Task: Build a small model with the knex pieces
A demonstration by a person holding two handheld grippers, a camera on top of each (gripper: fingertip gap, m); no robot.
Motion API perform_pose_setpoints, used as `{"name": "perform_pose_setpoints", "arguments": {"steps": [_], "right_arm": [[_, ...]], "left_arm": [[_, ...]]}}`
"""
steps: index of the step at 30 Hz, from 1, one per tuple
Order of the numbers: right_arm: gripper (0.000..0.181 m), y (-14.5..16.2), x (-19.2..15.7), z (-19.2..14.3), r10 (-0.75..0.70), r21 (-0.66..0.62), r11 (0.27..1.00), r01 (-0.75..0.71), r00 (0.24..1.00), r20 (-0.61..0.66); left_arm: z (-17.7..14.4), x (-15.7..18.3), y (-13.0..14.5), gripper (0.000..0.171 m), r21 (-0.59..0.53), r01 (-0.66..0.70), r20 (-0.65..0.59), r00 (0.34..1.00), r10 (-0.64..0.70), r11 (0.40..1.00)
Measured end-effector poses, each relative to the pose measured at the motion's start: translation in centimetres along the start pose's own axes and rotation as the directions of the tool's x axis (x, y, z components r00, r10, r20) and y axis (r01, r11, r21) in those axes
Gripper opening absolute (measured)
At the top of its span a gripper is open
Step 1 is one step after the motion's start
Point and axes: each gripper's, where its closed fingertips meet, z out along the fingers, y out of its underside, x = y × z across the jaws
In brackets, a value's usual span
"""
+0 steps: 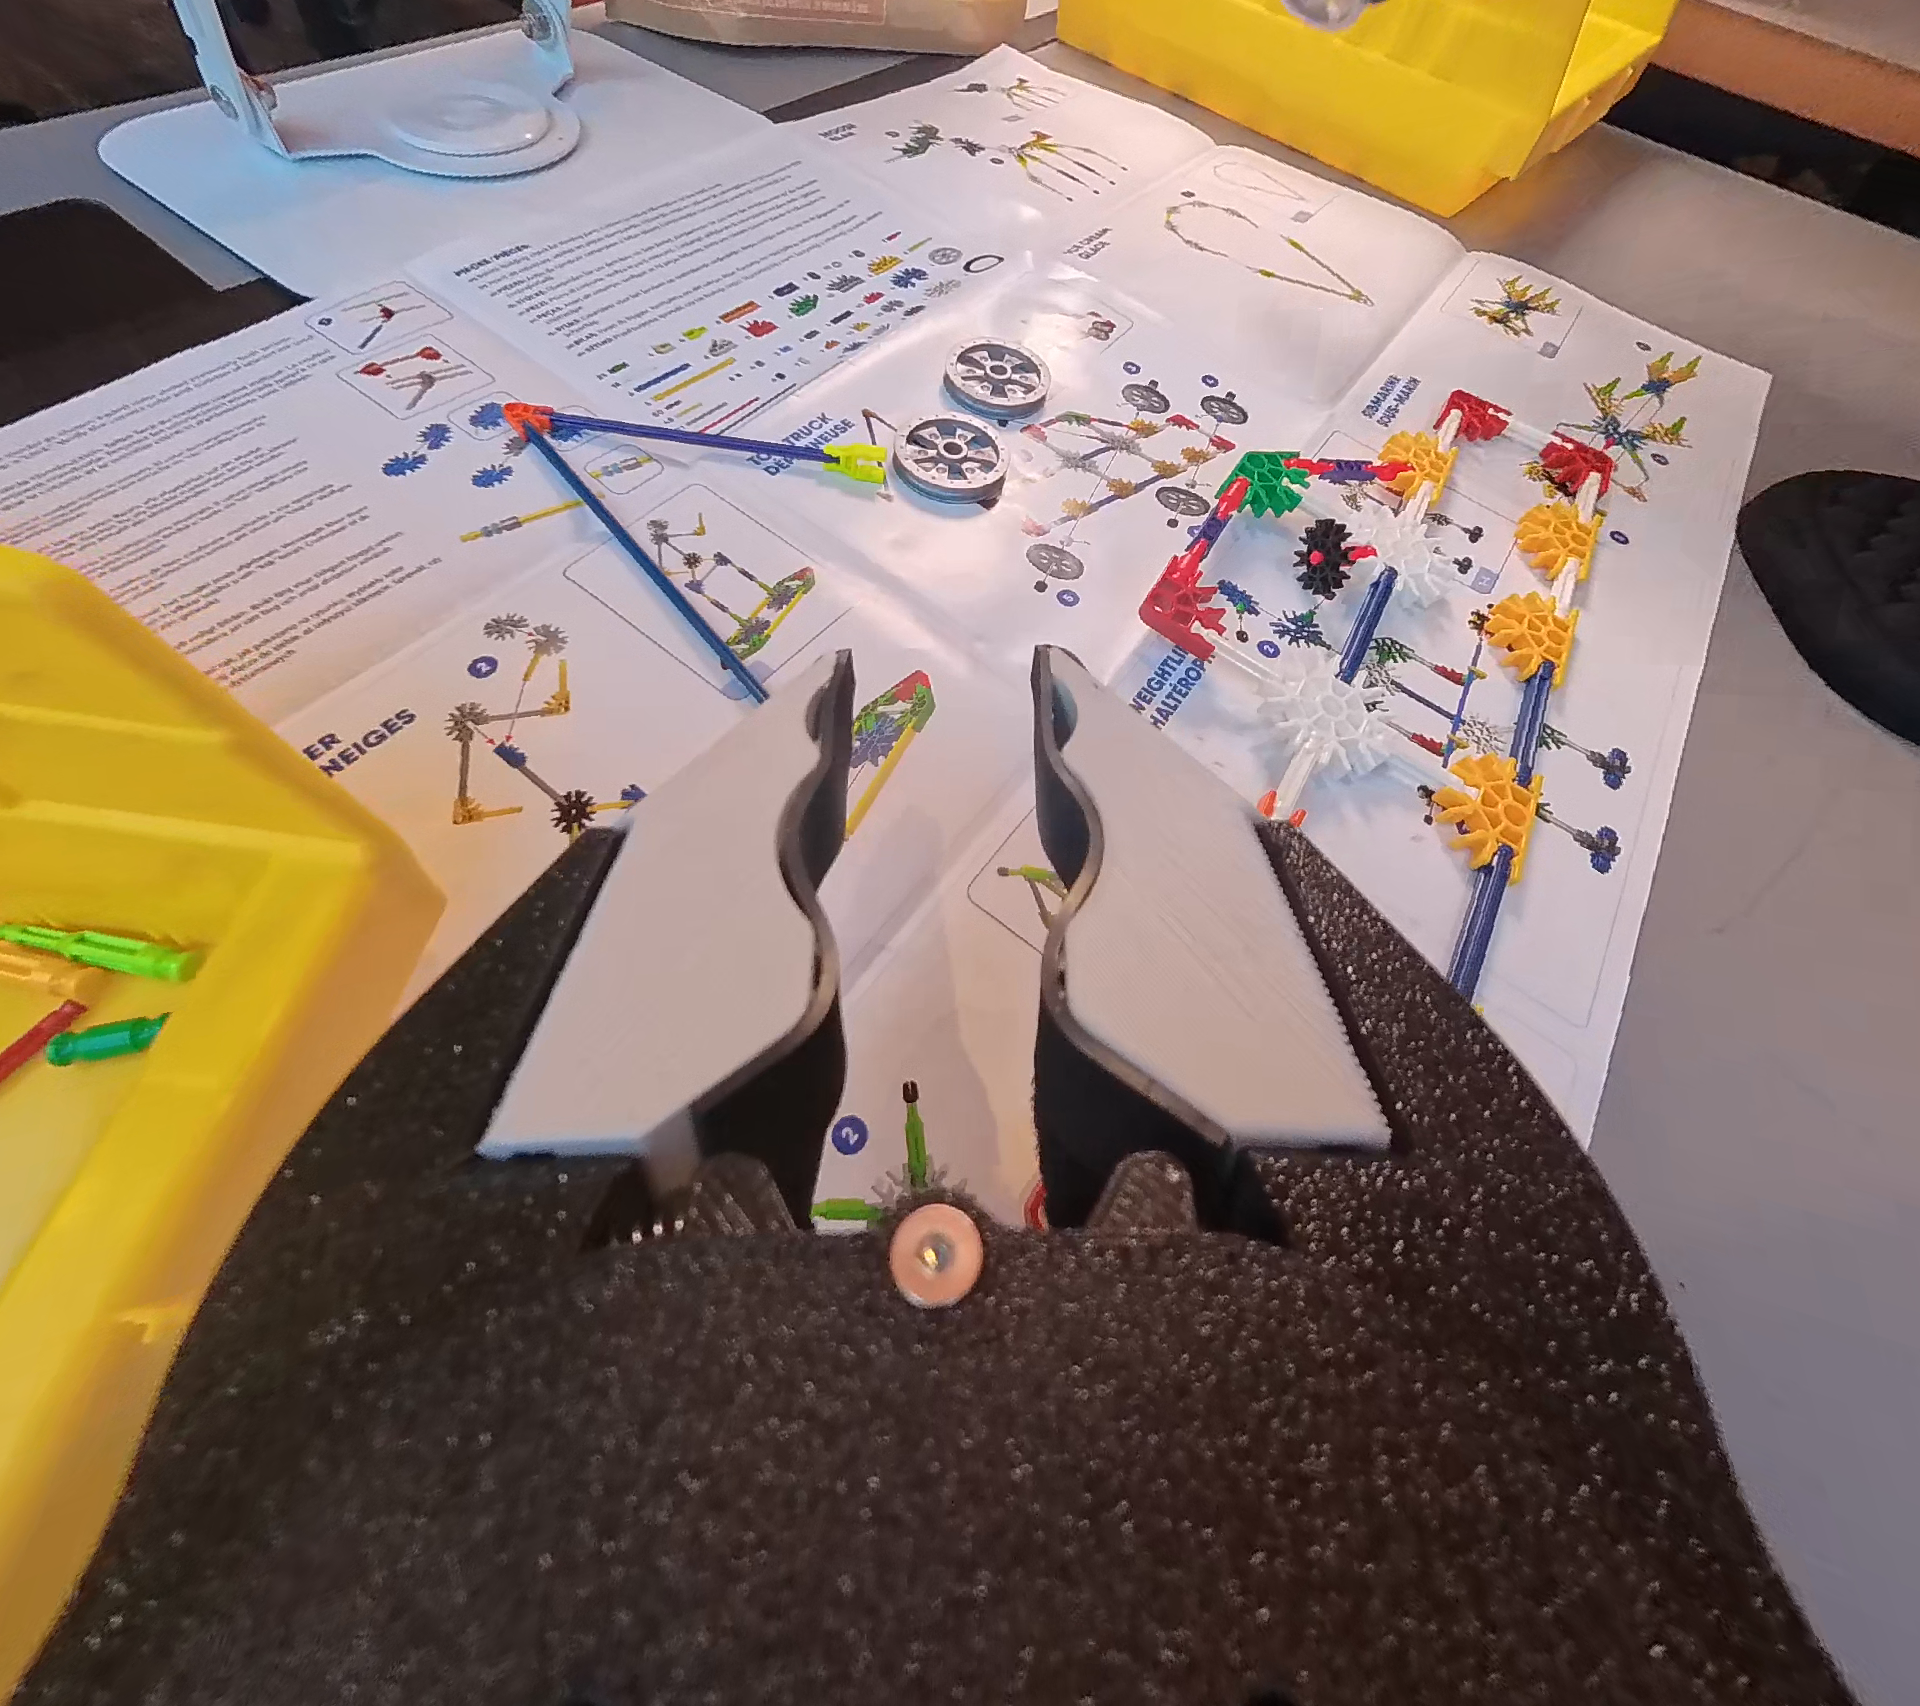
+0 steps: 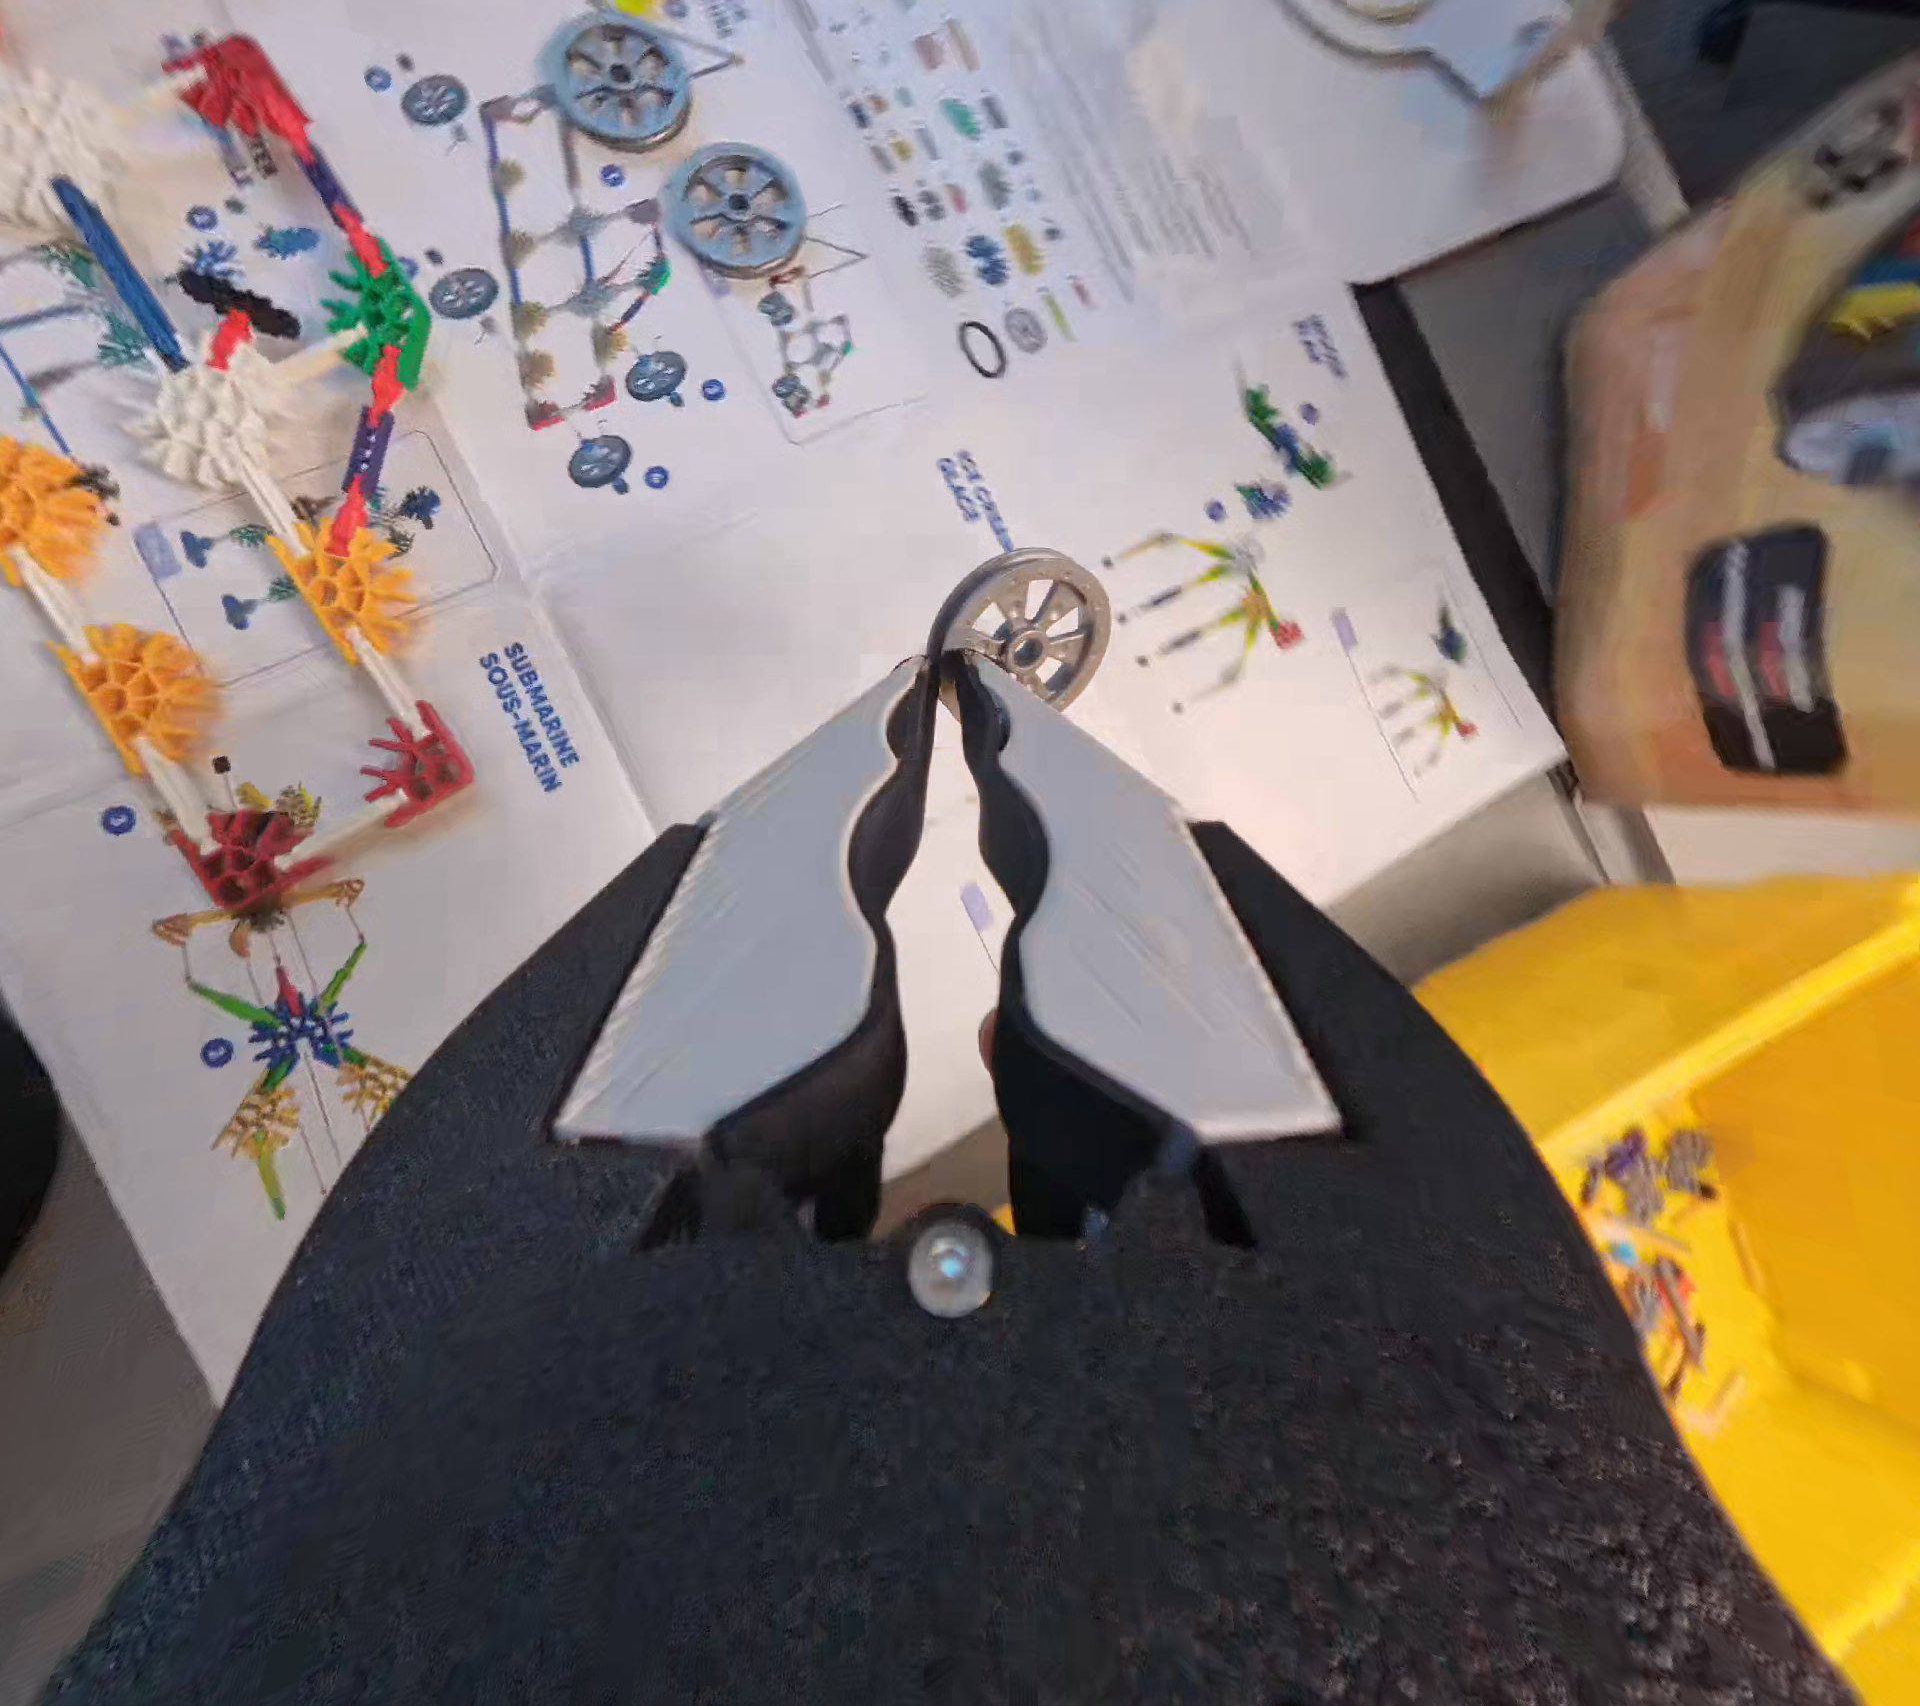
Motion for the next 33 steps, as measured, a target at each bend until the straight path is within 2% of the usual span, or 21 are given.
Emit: {"name": "perform_pose_setpoints", "arguments": {"steps": [2, 5, 9, 11, 14, 18, 21, 24, 27, 29, 33], "right_arm": [[0.003, -1.8, -2.1, 3.7, -0.117, -0.077, 0.990, 0.120, 0.992, 0.041], [0.003, -2.3, -3.6, 8.2, -0.239, -0.214, 0.943, 0.255, 0.966, 0.096], [0.006, -1.9, -3.6, 11.2, -0.324, -0.301, 0.890, 0.341, 0.940, 0.105], [0.018, -2.5, -3.2, 10.9, -0.304, -0.276, 0.907, 0.317, 0.948, 0.093], [0.018, -3.7, -1.4, 7.8, -0.205, -0.184, 0.960, 0.210, 0.978, 0.048], [0.018, -3.8, 5.2, 0.7, -0.014, -0.048, 0.999, 0.008, 0.991, -0.130], [0.017, -0.7, 11.8, -4.8, 0.127, 0.014, 0.992, -0.129, 0.936, -0.329], [0.017, 4.8, 16.0, -7.6, 0.277, 0.034, 0.956, -0.290, 0.865, -0.419], [0.018, 10.4, 17.4, -6.9, 0.370, 0.004, 0.914, -0.405, 0.830, -0.417], [0.020, 13.1, 16.9, -5.1, 0.412, -0.023, 0.893, -0.449, 0.839, -0.356], [0.025, 16.6, 15.4, -1.5, 0.368, -0.124, 0.904, -0.410, 0.891, -0.267]], "left_arm": [[-0.1, 0.1, 0.0, 0.032, -0.001, -0.005, 0.005, 1.000, 0.005, 1.000], [-0.1, 0.2, 0.1, 0.032, -0.005, -0.015, 0.009, 1.000, 0.015, 1.000], [0.0, 0.7, 0.4, 0.032, -0.025, -0.041, 0.005, 0.999, 0.041, 0.999], [0.1, 0.9, 0.6, 0.032, -0.036, -0.057, 0.000, 0.998, 0.057, 0.998], [0.2, 1.2, 0.8, 0.032, -0.050, -0.076, -0.005, 0.997, 0.076, 0.996], [0.4, 1.3, 0.9, 0.033, -0.062, -0.088, -0.004, 0.996, 0.088, 0.994], [0.4, 1.2, 0.9, 0.033, -0.062, -0.085, 0.000, 0.996, 0.085, 0.994], [0.4, 0.9, 0.9, 0.033, -0.063, -0.063, 0.012, 0.998, 0.064, 0.996], [0.3, 0.3, 0.8, 0.033, -0.051, -0.035, 0.032, 0.999, 0.037, 0.998], [0.0, 0.1, 0.5, 0.033, -0.029, -0.026, 0.046, 0.999, 0.027, 0.999], [-0.5, -0.2, 0.0, 0.033, 0.014, -0.015, 0.060, 0.998, 0.014, 1.000]]}}
